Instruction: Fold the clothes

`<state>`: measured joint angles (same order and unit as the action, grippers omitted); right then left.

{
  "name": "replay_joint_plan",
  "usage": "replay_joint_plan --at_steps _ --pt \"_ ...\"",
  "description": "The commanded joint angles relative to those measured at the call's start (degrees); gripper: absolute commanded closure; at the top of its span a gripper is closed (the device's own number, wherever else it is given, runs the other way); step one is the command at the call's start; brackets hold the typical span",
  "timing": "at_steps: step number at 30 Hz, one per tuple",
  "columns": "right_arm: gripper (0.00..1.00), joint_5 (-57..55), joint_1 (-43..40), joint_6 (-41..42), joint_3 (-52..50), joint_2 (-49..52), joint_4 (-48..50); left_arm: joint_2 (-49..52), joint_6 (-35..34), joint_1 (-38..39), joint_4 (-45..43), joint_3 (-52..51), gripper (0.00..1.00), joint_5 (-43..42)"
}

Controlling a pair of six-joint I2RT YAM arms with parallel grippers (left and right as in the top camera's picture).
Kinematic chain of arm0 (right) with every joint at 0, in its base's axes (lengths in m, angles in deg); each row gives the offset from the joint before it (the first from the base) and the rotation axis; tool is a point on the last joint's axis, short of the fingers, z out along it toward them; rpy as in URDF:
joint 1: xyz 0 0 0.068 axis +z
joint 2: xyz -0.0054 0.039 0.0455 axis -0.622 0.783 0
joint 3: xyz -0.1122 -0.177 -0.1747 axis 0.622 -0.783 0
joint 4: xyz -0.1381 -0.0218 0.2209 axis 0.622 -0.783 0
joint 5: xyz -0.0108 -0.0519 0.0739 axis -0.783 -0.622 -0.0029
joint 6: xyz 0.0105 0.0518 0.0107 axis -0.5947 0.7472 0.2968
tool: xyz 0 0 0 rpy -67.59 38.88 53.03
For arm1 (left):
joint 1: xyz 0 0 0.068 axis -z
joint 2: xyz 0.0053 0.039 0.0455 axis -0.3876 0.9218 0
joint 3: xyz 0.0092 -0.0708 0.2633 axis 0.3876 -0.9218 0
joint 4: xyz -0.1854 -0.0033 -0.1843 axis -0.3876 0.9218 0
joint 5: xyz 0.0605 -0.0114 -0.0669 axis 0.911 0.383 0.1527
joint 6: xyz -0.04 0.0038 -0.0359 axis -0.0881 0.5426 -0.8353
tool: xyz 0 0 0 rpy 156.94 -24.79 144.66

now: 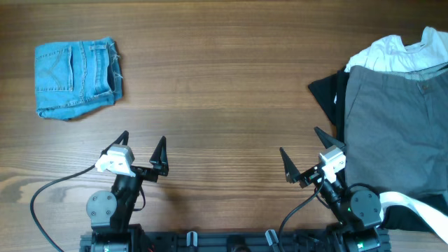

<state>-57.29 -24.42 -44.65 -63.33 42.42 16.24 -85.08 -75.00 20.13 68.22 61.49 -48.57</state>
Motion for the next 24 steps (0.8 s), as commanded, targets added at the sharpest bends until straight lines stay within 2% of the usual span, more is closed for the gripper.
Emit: replay_joint_plan --at_steps 1,16,24 --pt "0.0 0.9 -0.3 -1.0 0.0 -0.3 0.1 -0.4 -0.5 0.3 0.2 -0.2 0.0 0.5" --pt "0.0 1.0 -0.3 -1.0 0.0 -0.3 0.8 -0.4 -0.5 0.3 0.0 -0.2 0.0 0.3" --pt "0.0 8.0 -0.3 7.0 4.6 -0.2 4.2 -0.4 -0.5 0.3 -12.0 0.9 0.0 -2.3"
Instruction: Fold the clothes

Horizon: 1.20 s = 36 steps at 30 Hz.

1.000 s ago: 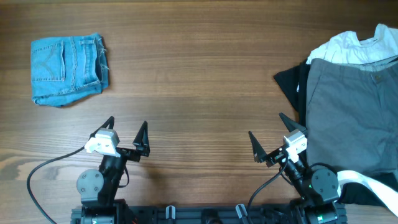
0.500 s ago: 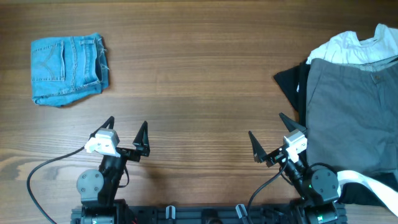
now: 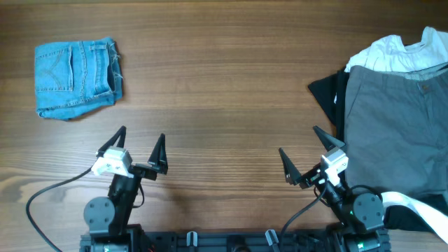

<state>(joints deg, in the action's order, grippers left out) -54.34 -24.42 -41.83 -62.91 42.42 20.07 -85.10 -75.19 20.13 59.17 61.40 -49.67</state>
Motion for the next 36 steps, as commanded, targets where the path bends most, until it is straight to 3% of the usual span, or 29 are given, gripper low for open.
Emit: replay_joint_plan --at_steps 1,7,16,22,26,30,33,36 --pt "0.0 5.7 -0.3 4.1 5.5 0.1 0.1 -0.4 -0.3 0.3 -3.1 1.6 0.0 -1.2" --pt "0.0 3.5 -0.3 3.5 18.7 9.4 -12.7 3.5 -0.3 0.3 6.5 12.4 0.0 -1.2" --pt "0.0 3.5 -0.3 3.5 50.7 45.5 -40.5 31.6 -0.1 0.3 33.7 44.4 0.0 -1.0" --pt "0.0 7.4 -0.3 3.7 68.3 66.0 -53.2 51.3 -0.1 0.3 50.7 64.3 0.0 -1.0" --pt "0.0 7.1 -0.5 3.8 73.5 73.8 -54.8 59.7 1.0 0.3 57.9 71.9 0.0 -1.0" --pt "0.0 -6.7 -4.0 14.0 76.6 79.9 -53.7 63.3 1.8 0.3 58.7 74.1 0.0 -3.4" --pt "0.03 -20.3 -10.2 22.0 76.7 83.8 -51.7 63.8 1.3 0.3 58.5 74.1 0.0 -4.4" --pt "0.09 -21.6 -18.2 24.9 76.7 88.5 -48.9 63.6 1.2 0.3 59.0 74.1 0.0 -4.9"
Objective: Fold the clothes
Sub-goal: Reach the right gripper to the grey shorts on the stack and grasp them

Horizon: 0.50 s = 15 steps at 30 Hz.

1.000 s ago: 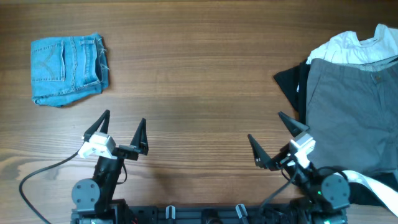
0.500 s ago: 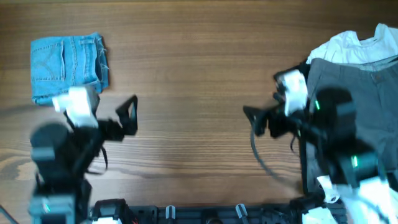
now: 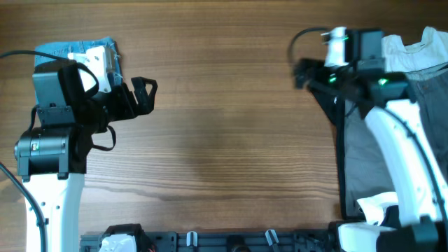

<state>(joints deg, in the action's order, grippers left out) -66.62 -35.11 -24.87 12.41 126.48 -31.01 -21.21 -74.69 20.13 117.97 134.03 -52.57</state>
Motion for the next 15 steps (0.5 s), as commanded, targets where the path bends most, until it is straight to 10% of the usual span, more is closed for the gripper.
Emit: replay_joint_plan --at_steps 1,15 --pt "0.11 -9.4 -9.6 8.2 1.3 6.1 3.3 -0.3 0.7 0.3 0.3 1.4 0.0 -2.0" --pt "0.46 -8.6 -15.4 2.5 1.3 25.3 12.7 -0.1 0.7 0.3 0.9 1.4 0.17 -2.9"
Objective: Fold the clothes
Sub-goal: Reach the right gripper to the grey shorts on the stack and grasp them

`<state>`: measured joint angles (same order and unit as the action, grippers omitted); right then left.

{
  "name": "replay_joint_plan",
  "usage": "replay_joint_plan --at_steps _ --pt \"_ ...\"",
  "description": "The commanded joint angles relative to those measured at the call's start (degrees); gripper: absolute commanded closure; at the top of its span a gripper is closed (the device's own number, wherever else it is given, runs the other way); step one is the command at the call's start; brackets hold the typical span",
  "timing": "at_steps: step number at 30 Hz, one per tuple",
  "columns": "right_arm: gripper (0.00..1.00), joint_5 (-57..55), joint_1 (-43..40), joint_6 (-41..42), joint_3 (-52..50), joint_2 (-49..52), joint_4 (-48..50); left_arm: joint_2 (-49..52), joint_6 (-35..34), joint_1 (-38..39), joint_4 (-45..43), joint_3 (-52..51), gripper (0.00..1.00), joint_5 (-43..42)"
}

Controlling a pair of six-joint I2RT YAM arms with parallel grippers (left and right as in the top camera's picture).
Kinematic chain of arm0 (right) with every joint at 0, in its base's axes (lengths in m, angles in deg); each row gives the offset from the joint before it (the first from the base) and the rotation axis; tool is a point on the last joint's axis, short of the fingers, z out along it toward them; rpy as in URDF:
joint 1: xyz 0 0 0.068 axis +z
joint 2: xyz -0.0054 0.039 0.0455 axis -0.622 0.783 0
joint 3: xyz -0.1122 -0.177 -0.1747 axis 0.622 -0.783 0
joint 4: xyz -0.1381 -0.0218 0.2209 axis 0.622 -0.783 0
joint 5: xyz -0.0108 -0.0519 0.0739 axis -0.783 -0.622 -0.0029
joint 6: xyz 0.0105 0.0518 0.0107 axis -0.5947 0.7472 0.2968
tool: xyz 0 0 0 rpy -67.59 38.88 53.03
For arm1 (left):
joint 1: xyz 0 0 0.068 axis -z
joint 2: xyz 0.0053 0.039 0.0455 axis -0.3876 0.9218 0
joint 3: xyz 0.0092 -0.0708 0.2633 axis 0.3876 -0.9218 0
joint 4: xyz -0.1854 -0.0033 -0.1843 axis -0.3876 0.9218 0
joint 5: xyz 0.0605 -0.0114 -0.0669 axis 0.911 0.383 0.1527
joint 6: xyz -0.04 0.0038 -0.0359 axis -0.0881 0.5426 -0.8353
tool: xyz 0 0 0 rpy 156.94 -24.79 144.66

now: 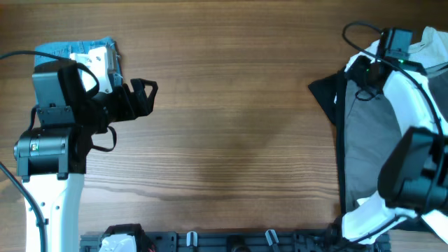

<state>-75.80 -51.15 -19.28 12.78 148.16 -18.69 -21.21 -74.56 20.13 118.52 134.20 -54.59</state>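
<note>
A pile of clothes lies at the right edge: grey trousers (374, 147) on top, a black garment (325, 94) sticking out to the left, and a white shirt (430, 42) at the back. My right gripper (362, 72) reaches down at the trousers' top left corner. The arm hides its fingers, so their state does not show. Folded blue denim shorts (70, 50) lie at the far left, mostly under my left arm. My left gripper (143, 94) hovers just right of them, and its jaw gap is unclear from above.
The wooden table (231, 140) stretches between the two arms. The arm bases and a black rail (231, 241) run along the front edge. A cable (357, 28) loops over the right arm.
My right arm has shifted to the right, from the black garment's far corner to over the grey trousers' top left corner. The left arm has not moved.
At first both arms sat low at the front edge with their grippers open, and they stayed so at the second moment. Then the left arm was stretched over the denim shorts and the right arm out by the pile. Now the right gripper is over the trousers.
</note>
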Motion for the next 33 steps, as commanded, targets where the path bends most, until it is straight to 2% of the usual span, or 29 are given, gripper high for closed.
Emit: replay_joint_plan --at_steps 1,3,5,11,15,16,19,26,28,29,31,33 --pt "0.48 0.8 0.8 -4.1 0.9 4.2 0.3 -0.1 0.6 0.3 0.4 1.2 0.17 -0.9" --pt "0.48 0.4 1.2 -5.6 0.9 5.1 -0.3 -0.1 0.6 0.3 0.3 1.2 0.17 -0.9" --pt "0.44 -0.2 1.2 -5.4 0.8 5.7 -1.3 -0.1 0.6 0.3 0.3 1.2 0.17 -0.9" --pt "0.43 -0.4 1.2 -5.5 -0.4 8.2 -0.7 -0.1 0.6 0.3 0.4 1.2 0.17 -0.9" --pt "0.58 -2.9 1.1 -5.4 -0.4 8.1 -0.5 -0.1 0.5 0.3 0.6 1.2 0.16 -0.9" --pt "0.66 -4.1 0.9 -5.3 -0.3 7.8 -0.3 -0.1 0.5 0.3 0.8 1.2 0.16 -0.9" --pt "0.83 -5.6 -0.1 -5.2 -0.3 7.1 -0.5 -0.1 0.5 0.3 0.8 1.2 0.16 -0.9" --pt "0.94 -3.2 -4.7 -0.9 -0.3 3.7 -1.0 -0.1 0.6 0.3 0.7 1.2 0.16 -0.9" --pt "0.88 -0.6 -5.7 -1.3 -0.3 2.3 -1.0 -0.1 0.6 0.3 0.7 1.2 0.15 -0.9" --pt "0.8 1.6 -6.1 -3.5 -0.3 1.4 -0.9 -0.1 0.6 0.3 0.7 1.2 0.16 -0.9" --pt "0.5 3.9 -6.1 -6.8 -0.3 0.4 -0.9 -0.1 0.6 0.3 0.8 1.2 0.13 -0.9" --pt "0.41 5.6 -5.8 -8.8 -0.3 0.2 -0.9 -0.1 0.6 0.3 0.7 1.2 0.11 -0.9"
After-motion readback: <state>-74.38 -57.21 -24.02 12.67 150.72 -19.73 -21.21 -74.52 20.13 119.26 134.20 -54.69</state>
